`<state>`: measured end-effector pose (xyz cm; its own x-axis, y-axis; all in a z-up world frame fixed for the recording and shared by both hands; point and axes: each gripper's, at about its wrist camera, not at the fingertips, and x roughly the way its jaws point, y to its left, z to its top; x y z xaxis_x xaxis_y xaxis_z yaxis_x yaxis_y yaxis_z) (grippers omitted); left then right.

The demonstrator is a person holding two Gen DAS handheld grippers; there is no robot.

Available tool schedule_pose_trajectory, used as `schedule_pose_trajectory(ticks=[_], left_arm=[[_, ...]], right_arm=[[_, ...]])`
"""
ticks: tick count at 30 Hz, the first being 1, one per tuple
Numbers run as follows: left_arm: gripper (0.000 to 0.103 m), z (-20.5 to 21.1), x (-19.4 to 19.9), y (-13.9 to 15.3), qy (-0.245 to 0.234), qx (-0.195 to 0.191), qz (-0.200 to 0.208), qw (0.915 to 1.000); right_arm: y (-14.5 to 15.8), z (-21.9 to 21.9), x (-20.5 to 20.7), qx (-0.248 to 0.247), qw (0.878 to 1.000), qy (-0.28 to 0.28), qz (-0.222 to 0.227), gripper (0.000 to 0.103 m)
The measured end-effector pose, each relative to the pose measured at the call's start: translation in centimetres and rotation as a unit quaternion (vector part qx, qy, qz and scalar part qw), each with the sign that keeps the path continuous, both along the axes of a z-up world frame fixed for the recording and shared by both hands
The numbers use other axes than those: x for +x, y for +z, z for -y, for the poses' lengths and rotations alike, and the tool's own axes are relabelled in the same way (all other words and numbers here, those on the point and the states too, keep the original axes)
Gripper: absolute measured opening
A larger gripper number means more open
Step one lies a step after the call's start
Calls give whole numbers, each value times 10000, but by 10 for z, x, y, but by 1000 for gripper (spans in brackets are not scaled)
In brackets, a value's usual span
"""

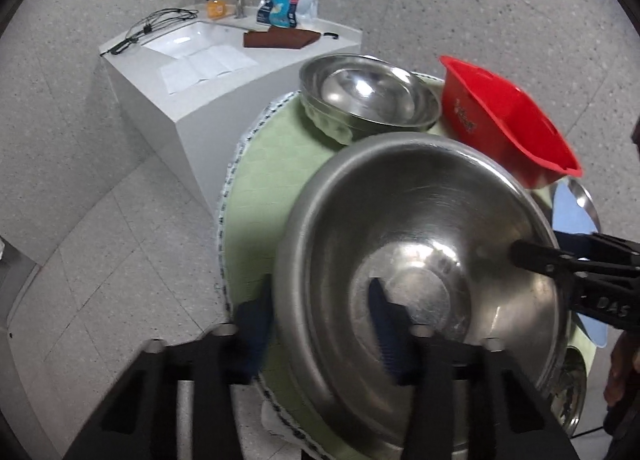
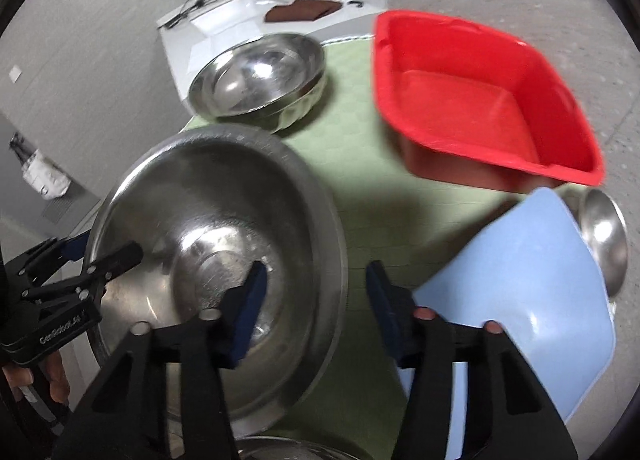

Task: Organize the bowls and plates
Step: 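Grasp the large steel bowl rim with the left tool while the right tool grips it too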

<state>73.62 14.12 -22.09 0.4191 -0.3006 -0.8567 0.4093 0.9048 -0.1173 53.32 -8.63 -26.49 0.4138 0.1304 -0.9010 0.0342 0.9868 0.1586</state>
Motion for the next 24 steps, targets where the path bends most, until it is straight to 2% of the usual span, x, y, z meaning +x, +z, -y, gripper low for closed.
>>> schedule_pose_trajectory(ticks=[2, 5, 7, 11, 14, 18, 22, 24], left_arm=[[32, 1, 2, 0, 72, 63, 65, 9999], [26, 1, -1, 10, 194, -104, 113, 9997], [26, 4, -12, 27, 242, -247, 259, 9991], [26, 25, -20, 76, 173, -475, 814, 9954], [26, 60, -6, 107, -108, -775, 1003, 9919], [26, 137, 17, 133, -706, -842, 1393, 9841], [26, 202, 48, 126, -1044, -945, 1317, 9812], [26, 228, 59, 114, -1184, -855, 1272, 9811]], right_arm=[[-5, -3, 3, 13, 9999, 126, -45, 37], [-1, 4, 1, 130, 9998, 148, 33, 32], [8, 11, 0, 241, 9995, 182, 103, 31], [51, 34, -7, 361, 9976, 177, 560, 31], [82, 70, -2, 397, 9951, 4, 907, 31], [103, 123, 17, 150, 9927, -395, 1134, 31], [95, 176, 45, -2, 9908, -893, 1018, 31], [81, 197, 57, 7, 9899, -1113, 875, 31]])
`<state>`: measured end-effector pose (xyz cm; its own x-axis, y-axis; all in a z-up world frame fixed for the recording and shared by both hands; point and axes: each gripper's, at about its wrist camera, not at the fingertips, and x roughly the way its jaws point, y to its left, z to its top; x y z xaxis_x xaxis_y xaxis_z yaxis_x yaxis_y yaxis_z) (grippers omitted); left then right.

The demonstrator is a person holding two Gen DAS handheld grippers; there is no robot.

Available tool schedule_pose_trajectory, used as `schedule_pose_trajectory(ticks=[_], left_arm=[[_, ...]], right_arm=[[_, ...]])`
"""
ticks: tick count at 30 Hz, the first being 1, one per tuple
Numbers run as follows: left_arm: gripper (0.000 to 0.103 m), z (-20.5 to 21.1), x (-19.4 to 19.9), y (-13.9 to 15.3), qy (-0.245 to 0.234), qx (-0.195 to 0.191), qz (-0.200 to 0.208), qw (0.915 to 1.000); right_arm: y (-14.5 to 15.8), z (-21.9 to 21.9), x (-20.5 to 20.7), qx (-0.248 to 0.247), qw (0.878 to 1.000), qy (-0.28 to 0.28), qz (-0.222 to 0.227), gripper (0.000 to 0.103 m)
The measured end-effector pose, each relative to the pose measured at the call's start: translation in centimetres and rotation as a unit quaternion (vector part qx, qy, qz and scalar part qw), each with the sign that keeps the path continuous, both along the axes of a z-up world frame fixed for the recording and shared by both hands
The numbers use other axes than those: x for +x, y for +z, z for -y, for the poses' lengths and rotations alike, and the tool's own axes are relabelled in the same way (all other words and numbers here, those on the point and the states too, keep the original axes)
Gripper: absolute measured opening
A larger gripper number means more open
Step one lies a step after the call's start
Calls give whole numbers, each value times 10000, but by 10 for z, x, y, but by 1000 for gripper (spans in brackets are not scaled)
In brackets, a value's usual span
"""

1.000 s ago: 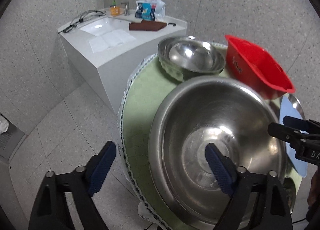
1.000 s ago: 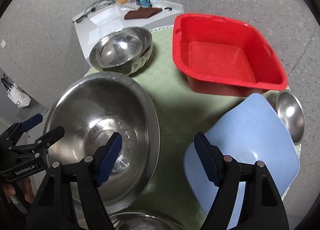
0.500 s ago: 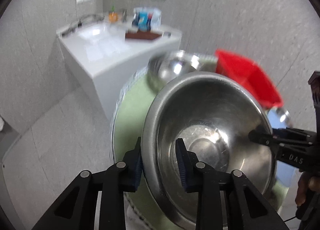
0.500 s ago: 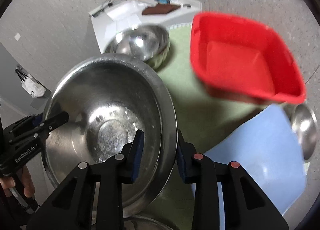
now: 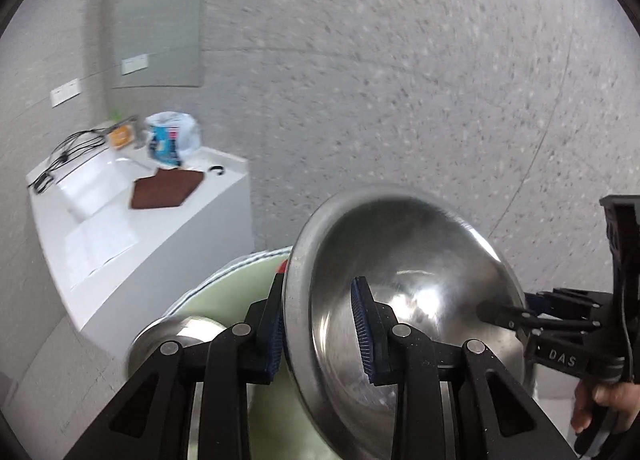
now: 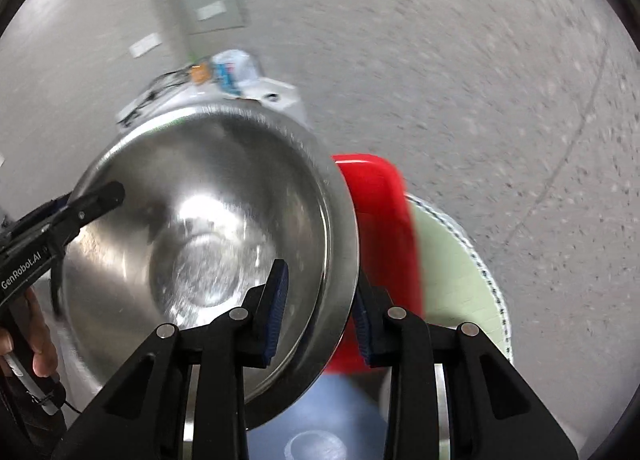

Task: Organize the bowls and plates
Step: 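Grasp the large steel bowl rim with the left tool while the right tool grips it too, then lower the large steel bowl into the red basin and open both tools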

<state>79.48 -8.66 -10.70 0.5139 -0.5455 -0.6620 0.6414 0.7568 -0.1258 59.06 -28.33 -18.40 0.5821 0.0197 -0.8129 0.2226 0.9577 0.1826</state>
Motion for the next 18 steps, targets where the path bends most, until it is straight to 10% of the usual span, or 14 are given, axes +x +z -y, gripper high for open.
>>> schedule_pose_trajectory(ticks=[14, 18], left_arm=[[29, 90, 55, -98, -21, 1225, -381, 9917], [52, 108, 70, -101, -28, 1264, -324, 9915]], right_arm=[[-58, 28, 19, -116, 9979, -244, -586, 34], [-64, 21, 26, -390, 9971, -192, -628, 37]])
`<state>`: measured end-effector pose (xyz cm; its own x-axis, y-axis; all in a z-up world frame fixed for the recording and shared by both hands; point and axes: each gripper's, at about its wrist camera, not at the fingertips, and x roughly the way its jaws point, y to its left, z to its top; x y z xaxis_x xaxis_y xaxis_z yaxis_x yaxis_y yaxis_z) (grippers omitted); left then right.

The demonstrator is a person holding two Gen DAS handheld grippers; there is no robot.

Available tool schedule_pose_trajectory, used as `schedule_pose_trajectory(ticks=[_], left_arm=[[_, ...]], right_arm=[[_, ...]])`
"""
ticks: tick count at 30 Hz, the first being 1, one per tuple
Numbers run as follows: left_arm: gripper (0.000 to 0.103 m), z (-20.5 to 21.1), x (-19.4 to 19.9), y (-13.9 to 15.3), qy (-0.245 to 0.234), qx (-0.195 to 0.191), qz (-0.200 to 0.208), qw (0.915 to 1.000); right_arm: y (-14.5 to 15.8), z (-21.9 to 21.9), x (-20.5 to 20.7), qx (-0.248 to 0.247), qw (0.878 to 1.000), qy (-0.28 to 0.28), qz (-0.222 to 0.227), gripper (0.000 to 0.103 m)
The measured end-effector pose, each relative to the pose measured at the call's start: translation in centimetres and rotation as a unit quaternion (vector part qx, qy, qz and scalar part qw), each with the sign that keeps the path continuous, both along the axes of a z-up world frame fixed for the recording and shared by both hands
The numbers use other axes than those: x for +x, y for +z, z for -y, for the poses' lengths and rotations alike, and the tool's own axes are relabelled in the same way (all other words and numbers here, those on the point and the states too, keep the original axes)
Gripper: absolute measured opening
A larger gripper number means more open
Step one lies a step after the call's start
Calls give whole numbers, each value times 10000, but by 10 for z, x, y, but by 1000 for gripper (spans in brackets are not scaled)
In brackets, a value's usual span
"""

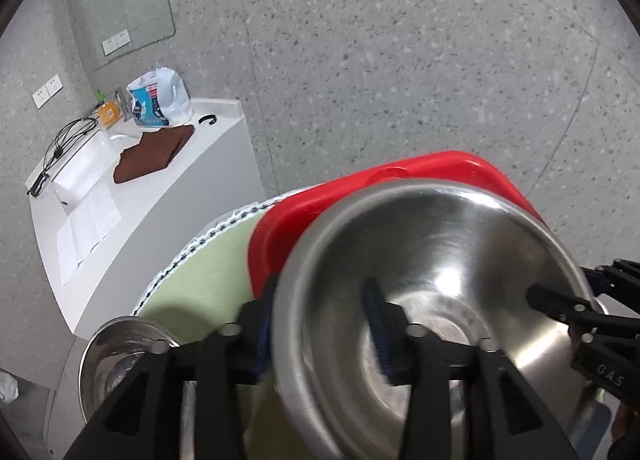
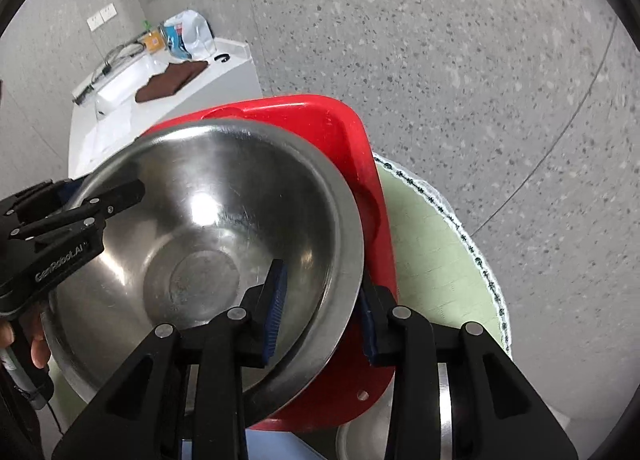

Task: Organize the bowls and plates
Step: 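Lower the large steel bowl into the red basin and open both tools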

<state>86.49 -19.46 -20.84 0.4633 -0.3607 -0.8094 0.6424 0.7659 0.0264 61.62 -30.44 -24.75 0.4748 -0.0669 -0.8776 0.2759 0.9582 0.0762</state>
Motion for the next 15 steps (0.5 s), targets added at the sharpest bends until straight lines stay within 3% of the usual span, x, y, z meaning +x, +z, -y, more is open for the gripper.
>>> schedule_pose_trajectory(ticks=[3, 11, 15], left_arm=[[77, 4, -6, 0, -11, 38, 53, 10000], [82, -23, -51, 32, -86, -257, 296, 9992], [95, -49, -102, 51, -264, -492, 559, 9969]], right_arm=[[-3, -2, 1, 34, 10000, 21, -5, 54], [26, 0, -22, 201, 9990, -105, 382, 75], [55, 3, -70, 60, 9973, -260, 690, 82]])
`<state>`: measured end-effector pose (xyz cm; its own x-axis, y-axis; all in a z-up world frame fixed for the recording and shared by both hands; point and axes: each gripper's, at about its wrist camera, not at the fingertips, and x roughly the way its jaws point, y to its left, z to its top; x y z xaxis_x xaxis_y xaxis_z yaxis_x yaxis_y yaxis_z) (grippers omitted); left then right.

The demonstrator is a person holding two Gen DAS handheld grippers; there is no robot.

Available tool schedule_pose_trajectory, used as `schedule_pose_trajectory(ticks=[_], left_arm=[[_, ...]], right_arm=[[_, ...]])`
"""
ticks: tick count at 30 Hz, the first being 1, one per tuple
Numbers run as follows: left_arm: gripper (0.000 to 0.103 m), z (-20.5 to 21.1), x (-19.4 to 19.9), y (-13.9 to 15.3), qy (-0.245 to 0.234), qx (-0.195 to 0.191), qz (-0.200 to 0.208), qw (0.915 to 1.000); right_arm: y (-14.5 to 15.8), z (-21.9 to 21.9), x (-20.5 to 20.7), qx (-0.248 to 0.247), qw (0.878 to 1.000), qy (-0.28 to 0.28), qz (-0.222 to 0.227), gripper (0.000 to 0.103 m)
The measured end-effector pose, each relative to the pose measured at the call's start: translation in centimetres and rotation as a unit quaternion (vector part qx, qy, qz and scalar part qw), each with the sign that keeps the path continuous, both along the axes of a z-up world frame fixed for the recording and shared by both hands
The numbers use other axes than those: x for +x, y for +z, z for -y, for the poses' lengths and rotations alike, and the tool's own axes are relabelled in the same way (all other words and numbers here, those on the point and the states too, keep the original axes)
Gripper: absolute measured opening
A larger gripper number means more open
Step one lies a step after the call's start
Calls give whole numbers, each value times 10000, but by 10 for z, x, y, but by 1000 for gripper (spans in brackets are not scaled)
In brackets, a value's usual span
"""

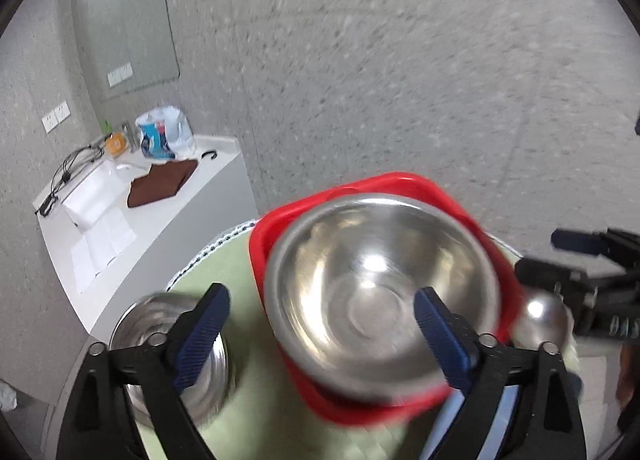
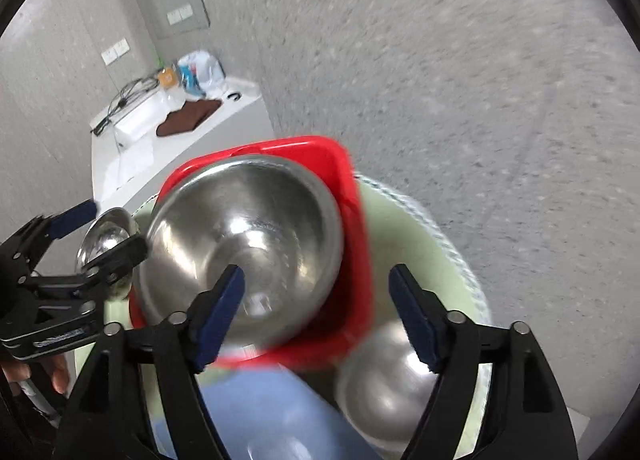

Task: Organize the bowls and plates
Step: 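Lower the large steel bowl into the red basin and open both tools, then grasp the light-blue square plate edge with both tools, then lay the blue plate onto the bowl in the red basin, release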

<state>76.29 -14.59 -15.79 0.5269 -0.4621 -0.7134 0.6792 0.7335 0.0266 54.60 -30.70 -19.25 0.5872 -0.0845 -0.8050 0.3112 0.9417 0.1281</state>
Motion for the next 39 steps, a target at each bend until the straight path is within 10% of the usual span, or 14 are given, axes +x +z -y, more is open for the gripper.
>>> schedule_pose_trajectory(ticks=[7, 13, 17, 21, 23, 39], left_arm=[[98, -33, -97, -23, -532, 34, -45, 9986], [98, -37, -106, -70, -489, 466, -592, 9960], [74, -25, -99, -97, -565, 711, -946, 9914], [27, -18, -101, -114, -795, 685, -1353, 9852], [25, -17, -100, -110, -852, 607, -1266, 9864], [19, -37, -69, 16, -1390, -535, -269, 9885]], right_arm=[[-4, 8, -107, 73, 9976, -674, 109, 83], [-46, -3, -155, 672, 9943, -832, -42, 83], [-81, -15, -154, 1088, 9913, -658, -344, 75], [-102, -24, -150, 1407, 9878, -439, -501, 43], [-107, -28, -148, 1461, 9871, -309, -572, 23], [20, -29, -134, 305, 9982, -385, 334, 19]])
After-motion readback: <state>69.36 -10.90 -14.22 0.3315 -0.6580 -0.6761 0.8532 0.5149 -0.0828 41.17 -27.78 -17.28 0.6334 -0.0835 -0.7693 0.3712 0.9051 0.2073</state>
